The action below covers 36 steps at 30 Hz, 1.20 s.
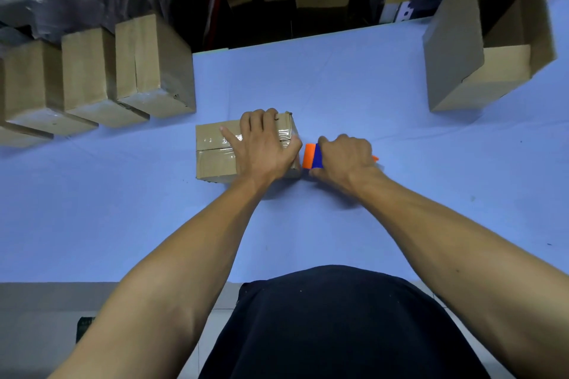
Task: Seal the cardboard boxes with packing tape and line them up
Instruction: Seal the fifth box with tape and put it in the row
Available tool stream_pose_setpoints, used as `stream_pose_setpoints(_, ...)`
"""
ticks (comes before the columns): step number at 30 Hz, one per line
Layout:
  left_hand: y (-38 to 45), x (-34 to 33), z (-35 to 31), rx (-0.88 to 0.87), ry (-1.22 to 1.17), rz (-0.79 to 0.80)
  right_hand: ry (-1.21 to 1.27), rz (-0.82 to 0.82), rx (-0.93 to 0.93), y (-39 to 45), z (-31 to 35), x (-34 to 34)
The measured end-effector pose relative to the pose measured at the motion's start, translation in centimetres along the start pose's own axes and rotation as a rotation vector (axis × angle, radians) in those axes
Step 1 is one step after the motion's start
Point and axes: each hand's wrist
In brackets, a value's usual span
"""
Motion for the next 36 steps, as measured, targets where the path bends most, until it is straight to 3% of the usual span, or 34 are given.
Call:
stream_pose_setpoints(6,0.4,0.2,-0.3,0.016,0.015,0.028,0.130,-0.168,-0.069,0.9,-2.0,2.4)
stream_pose_setpoints(10,0.5,1.2,-0.5,0.040,0.082,0.090,0.276,-0.147,-0.107,-0.1,-2.9,3.7)
stream_pose_setpoints(15,0.9,3.0,1.9,-0.059,0.199,0.240,0.406,-0.125,-0.087,-1.4,-4.7,4.2)
stream_pose_setpoints(19,0.2,2.8,4.7,0.040,0.007,0.314,0.461,-0.177,-0.065,-2.1,-4.6,4.7)
stream_pose_setpoints(26,-2.2,1.3,4.3,0.217,-0.558,0.231,0.525,-0.217,0.063,-2.5,-1.9,8.7)
stream_pose_setpoints(31,-2.3,1.4,3.9,0.340,-0.752,0.278,0.537,-0.092,0.103,-2.9,-0.2,11.5)
stream_pose_setpoints(35,-1.8,4.4,4.9,0.339,-0.875,-0.017,0.545,-0.065,0.159,-3.1,0.9,11.6)
stream_pose_setpoints(36,-1.4,5.6,5.1,0.333,-0.950,-0.019,0.551,-0.085,0.170,-3.2,1.1,11.6)
Point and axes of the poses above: each hand's wrist, its own y-axis towards the middle knuckle, its own x-axis out of the back of the hand, z = x × y, and after that the axes turned 4 degrees about y, right-handed
